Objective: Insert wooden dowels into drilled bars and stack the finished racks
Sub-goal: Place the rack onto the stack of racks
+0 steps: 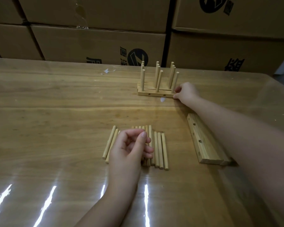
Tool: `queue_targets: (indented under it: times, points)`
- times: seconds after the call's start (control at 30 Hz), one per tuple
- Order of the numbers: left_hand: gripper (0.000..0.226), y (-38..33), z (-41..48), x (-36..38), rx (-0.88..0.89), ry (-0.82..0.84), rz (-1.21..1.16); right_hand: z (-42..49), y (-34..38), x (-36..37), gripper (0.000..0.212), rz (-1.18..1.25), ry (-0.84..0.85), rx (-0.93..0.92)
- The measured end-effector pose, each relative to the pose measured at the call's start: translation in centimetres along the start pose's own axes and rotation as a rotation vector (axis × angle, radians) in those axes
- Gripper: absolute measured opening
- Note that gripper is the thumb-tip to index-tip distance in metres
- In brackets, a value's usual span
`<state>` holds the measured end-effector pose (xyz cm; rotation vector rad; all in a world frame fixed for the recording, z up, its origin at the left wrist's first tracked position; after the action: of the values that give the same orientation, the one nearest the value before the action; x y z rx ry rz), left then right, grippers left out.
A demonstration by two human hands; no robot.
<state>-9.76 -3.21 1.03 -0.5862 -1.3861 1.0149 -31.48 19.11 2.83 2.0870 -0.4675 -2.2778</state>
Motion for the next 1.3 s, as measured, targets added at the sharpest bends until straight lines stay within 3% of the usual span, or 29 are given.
queue_targets:
  times: [0.6,0.8,1.0,1.2,1.3]
  points:
    - [0.017,0.2,0.0,0.0,0.007,0.007,0.014,0.8,0.5,0.6,0.021,-0.003,-0.118,0.021]
    - [0.015,0.1,0.0,0.0,0.000,0.010,0.012,0.3,0.4,0.2,0.022,0.001,-0.060,-0.006]
    - [0.010,-0.1,-0.2,0.4,-0.022,0.020,0.021,-5.1,-3.0,-1.5,0.003,0.211,-0.048,-0.122]
    - [0.008,-0.5,-0.3,0.6,-0.026,0.023,0.056,-12.9,-5.9,-2.0,0.013,0.138,-0.021,-0.303]
    - [0.006,-0.5,-0.3,0.7,-0.029,0.035,0.069,-16.2,-7.0,-2.3,0.024,0.068,-0.101,-0.326]
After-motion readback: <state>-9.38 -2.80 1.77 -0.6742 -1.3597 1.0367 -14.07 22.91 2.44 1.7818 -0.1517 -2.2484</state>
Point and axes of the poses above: each hand's wrist, its own z-axis towards the middle knuckle, its own x-axis out of the palm, y = z × x, the point moved 7 cm from there along z, towards the middle knuckle, and after that the axes turned 15 degrees about -z, right-handed, at the moved point
